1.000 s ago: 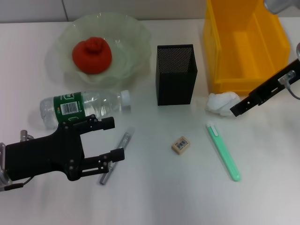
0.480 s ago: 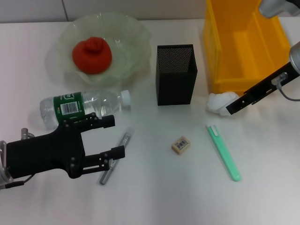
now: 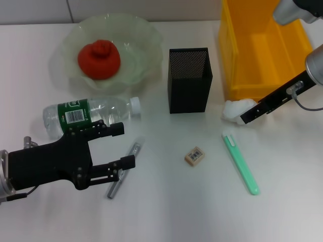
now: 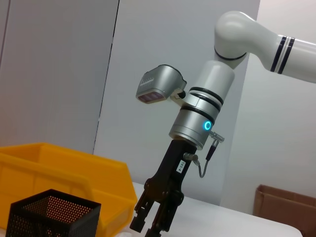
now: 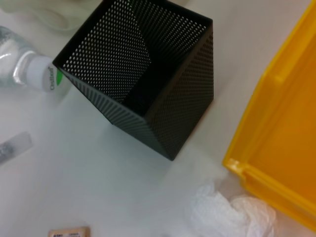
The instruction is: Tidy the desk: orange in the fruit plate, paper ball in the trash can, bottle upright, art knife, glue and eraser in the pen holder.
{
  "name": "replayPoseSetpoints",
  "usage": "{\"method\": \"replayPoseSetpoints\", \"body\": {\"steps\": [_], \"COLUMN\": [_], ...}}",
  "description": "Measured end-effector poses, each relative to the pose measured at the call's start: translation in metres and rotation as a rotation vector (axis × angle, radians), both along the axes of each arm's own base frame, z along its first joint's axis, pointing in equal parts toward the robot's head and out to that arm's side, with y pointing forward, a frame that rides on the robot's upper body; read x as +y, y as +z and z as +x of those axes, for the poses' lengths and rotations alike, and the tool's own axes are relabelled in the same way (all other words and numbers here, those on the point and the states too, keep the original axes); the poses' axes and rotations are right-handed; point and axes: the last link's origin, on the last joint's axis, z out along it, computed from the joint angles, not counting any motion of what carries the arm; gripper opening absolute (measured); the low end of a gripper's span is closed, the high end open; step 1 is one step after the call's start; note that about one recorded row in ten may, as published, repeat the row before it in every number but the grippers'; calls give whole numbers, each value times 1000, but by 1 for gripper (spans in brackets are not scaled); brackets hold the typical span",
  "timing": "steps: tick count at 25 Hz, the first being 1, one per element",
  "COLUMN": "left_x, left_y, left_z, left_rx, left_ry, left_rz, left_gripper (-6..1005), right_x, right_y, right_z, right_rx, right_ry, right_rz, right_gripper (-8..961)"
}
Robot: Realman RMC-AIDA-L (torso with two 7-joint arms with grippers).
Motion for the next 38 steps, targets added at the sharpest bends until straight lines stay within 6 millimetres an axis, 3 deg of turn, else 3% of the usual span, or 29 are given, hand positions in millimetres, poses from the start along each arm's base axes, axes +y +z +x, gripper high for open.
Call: {"method": "replayPoseSetpoints", "body": {"steps": [30,38], "left_x": [1,2], "left_y": [-1,-2], "left_z": [0,-1], "left_rx": [4,8], "left_ry": [5,4], "left_rz": [2,8], "left_gripper": [754,754], "right_x": [4,5], "right_y": [-23,-23], "right_z": [1,-2], "right_rx": [-23,-20], "right_ry": [38,54], "right_rz": [-10,-9], "right_gripper": [755,464]}}
